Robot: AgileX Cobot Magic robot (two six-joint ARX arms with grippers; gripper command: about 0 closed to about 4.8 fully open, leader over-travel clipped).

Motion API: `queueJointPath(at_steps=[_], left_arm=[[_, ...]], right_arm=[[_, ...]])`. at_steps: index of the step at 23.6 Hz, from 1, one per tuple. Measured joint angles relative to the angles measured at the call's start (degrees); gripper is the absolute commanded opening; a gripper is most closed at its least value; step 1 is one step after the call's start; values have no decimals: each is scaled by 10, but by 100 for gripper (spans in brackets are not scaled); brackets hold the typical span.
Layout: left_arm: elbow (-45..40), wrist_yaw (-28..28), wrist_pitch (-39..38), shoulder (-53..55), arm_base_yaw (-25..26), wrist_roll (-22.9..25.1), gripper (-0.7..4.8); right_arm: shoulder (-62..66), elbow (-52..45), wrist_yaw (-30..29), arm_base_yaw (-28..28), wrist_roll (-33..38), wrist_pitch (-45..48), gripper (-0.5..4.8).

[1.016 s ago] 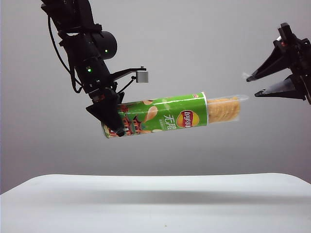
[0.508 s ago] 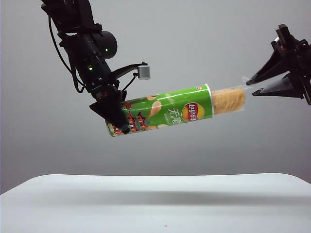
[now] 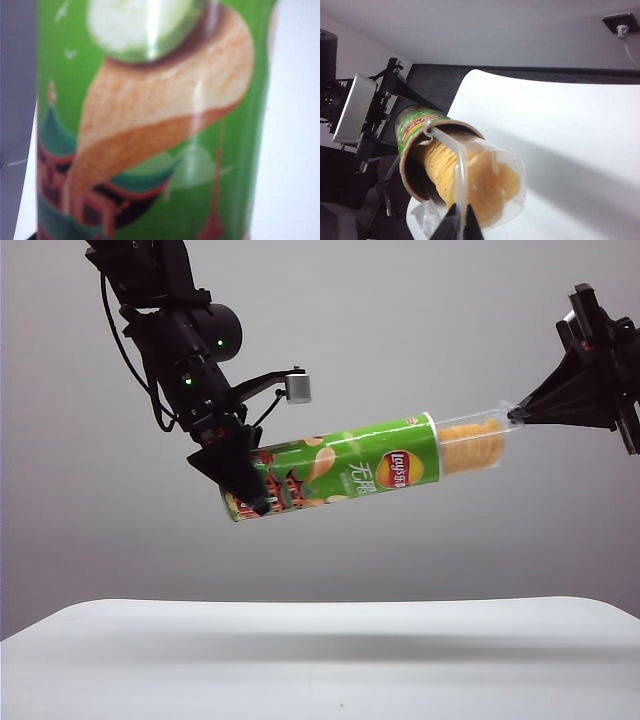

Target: Pick up the green tub of chips from the desk, push the transparent container that's holding the chips and has slipped out back in, and finally put the chips back on the desk.

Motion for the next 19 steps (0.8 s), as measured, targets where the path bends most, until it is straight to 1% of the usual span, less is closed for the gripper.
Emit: queueJointPath(at_steps=[3, 6, 11, 14, 17, 18, 19], left_arm=[[0, 11, 7, 0, -7, -5, 224], [0, 23, 17, 1, -17, -18, 224], [-1, 17, 26, 1, -28, -24, 224], [-2, 24, 40, 2, -41, -33, 224], [-3, 14, 49, 2, -50, -41, 224], [-3, 10, 48, 2, -51, -44, 224], [-3, 6, 48, 2, -51, -45, 224]], right_arm=[[0, 0, -3, 14, 1, 0, -7], [0, 0, 0, 48, 1, 2, -7], [-1, 0, 32, 74, 1, 7, -7], [0, 0, 30, 87, 1, 6, -7], [-1, 1, 37, 89, 2, 5, -5], [-1, 0, 37, 89, 2, 4, 19], [0, 0, 38, 85, 2, 4, 95]])
